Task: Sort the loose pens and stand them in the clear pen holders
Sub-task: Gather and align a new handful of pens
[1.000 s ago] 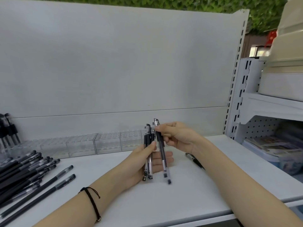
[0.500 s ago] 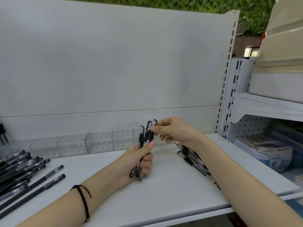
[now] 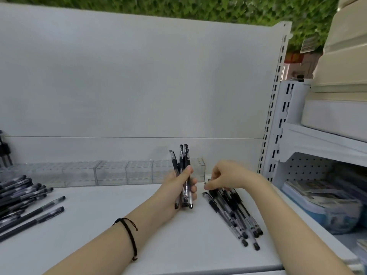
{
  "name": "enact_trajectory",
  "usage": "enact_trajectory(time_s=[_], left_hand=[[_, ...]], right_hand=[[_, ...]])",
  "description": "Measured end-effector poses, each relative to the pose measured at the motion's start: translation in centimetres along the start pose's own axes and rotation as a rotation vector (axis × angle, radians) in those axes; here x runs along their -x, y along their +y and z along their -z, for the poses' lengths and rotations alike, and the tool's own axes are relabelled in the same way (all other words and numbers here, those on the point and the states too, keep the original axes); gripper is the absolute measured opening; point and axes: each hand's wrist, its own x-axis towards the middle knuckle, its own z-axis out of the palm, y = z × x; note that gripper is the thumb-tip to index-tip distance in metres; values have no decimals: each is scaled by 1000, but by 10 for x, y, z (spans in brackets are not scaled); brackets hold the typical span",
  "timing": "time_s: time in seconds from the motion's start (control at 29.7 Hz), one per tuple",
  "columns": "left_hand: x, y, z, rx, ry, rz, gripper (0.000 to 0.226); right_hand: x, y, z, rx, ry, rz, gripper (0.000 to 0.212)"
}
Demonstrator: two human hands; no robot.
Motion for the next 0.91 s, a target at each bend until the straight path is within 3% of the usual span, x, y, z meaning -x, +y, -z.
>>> enact_trajectory(time_s=[0.13,0.4,0.67,0.81,0.91], left_hand=[[0,-2,5,-12,-31,29,23],[-3,-3,5,5,-38,28,20],[-4,-3,7,11,-41,32,24],[-3,-2,7,42,-49,55,25],[-3,-3,5,42,-40,61,15]], right_hand=[[-10,8,-6,68,62,-107,46],[-16,8,-17,46,41,-210,51],[-11,1,-12,-219,-30,-191,36],[-5,3,-1,-444,-51,-179,33],[-1,5,3,-723,-28,-79,44]])
